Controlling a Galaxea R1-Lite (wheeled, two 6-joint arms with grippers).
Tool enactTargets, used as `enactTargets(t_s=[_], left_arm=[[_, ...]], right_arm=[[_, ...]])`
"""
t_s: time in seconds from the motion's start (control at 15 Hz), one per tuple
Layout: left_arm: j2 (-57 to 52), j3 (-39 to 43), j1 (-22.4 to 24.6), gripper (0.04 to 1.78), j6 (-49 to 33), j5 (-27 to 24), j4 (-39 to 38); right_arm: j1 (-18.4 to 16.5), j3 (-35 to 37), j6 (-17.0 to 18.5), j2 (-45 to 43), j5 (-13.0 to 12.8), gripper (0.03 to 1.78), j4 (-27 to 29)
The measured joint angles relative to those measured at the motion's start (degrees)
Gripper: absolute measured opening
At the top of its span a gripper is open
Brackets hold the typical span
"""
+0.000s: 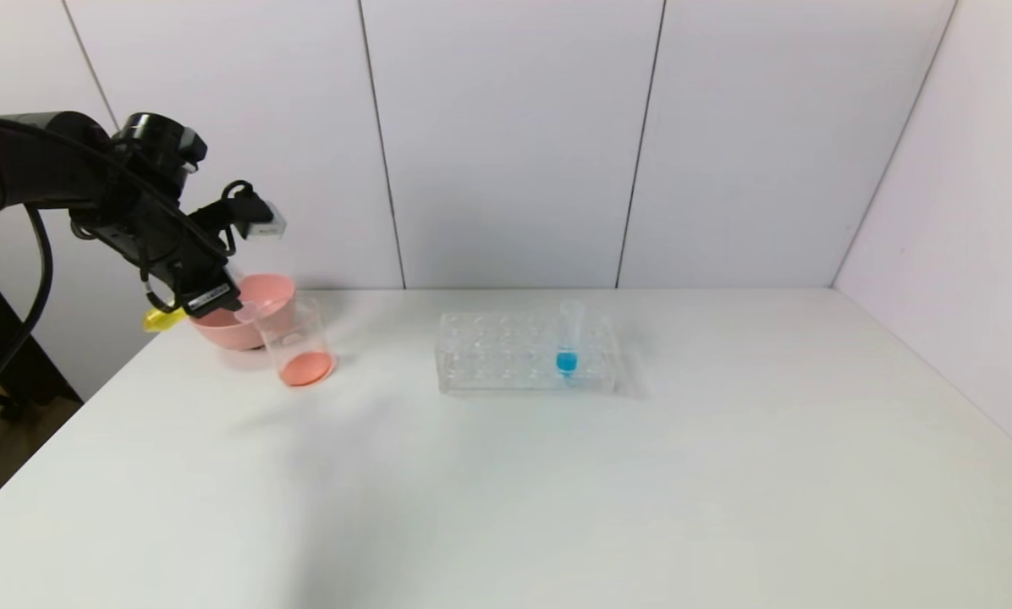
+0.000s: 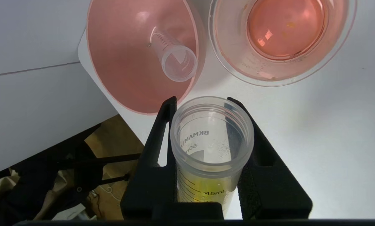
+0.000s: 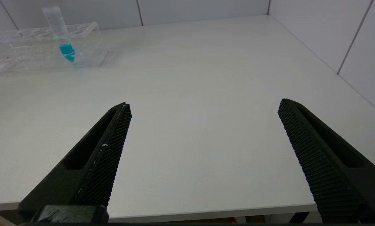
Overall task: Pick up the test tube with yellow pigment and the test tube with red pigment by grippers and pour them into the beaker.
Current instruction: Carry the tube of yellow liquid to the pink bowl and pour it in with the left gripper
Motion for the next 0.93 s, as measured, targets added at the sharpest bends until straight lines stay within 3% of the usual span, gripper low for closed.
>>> enactTargets(t_s=[0.73,0.93], left_arm=[[0.6,-0.8,-2.4,0.53,8.2,2.8,2.8],[0.9,-0.8,-3.8,0.53,9.9,6.3,2.9]], right_arm=[[0.0,0.0,0.0,0.0,0.0,1.71,0.0],[0.0,0.0,0.0,0.0,0.0,1.71,0.0]])
